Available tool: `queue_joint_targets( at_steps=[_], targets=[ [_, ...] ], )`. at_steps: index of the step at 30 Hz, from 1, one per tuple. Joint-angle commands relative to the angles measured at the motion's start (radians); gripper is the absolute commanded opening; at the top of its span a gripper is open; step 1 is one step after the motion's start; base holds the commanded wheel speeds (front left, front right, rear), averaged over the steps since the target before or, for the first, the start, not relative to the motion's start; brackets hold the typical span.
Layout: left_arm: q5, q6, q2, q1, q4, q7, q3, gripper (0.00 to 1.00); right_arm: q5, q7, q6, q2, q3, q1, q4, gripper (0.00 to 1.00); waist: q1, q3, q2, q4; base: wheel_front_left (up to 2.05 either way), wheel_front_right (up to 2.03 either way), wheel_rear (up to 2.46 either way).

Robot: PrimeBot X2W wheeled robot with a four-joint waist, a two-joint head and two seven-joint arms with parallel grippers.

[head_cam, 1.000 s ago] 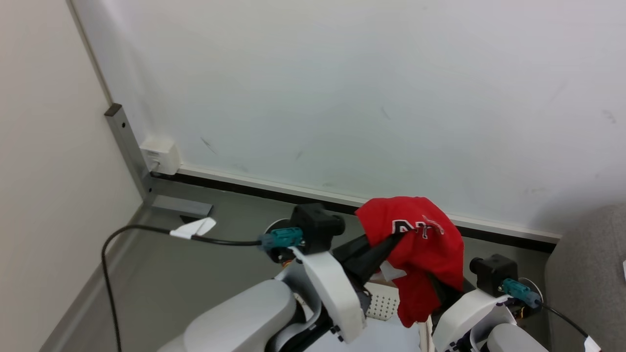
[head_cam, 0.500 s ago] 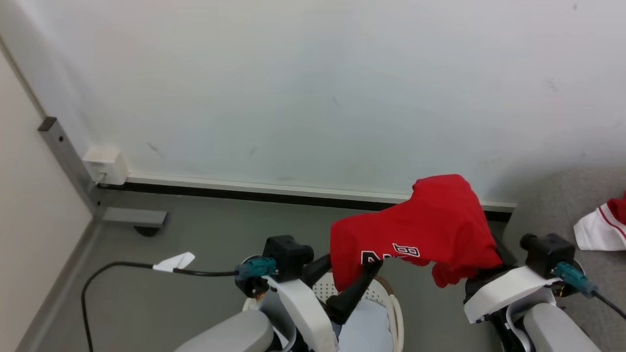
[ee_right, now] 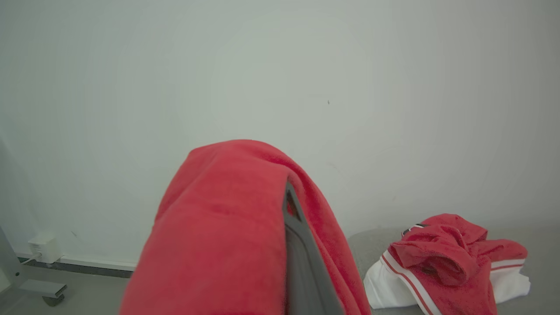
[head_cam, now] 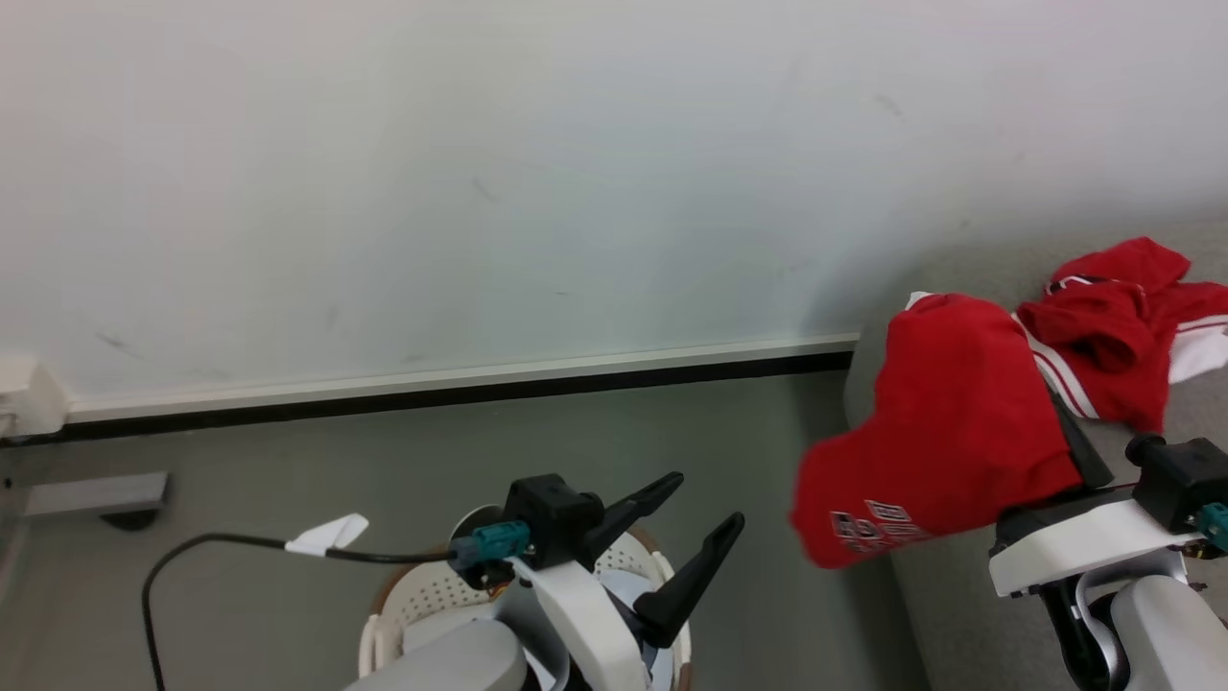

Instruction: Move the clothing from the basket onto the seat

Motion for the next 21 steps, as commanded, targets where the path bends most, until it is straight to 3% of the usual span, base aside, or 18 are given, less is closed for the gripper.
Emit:
queue_joint_targets(
  at_steps=[1,12,21],
  targets=[
    [0.011,0.004,0.009,0.005,-0.003,-0.01,0.002,1.0,-0.014,0.0,-0.002,-0.011,-0.016,0.014,-0.019,0.0,-0.0001,0.021,-0.0001,-0.062,0.0,0.0,0.0],
    [0.086,0.025,0.035,-0.023,0.0,-0.036,0.01,1.0,-0.044,0.0,-0.002,-0.017,-0.095,0.084,-0.117,0.0,-0.0001,0.065,-0.0001,-0.221,0.0,0.0,0.0],
    [0.151,0.028,0.04,-0.027,-0.002,-0.05,0.033,1.0,-0.047,0.003,-0.002,-0.005,-0.129,0.12,-0.164,0.0,-0.0001,0.098,-0.0001,-0.288,0.0,0.0,0.0]
  ],
)
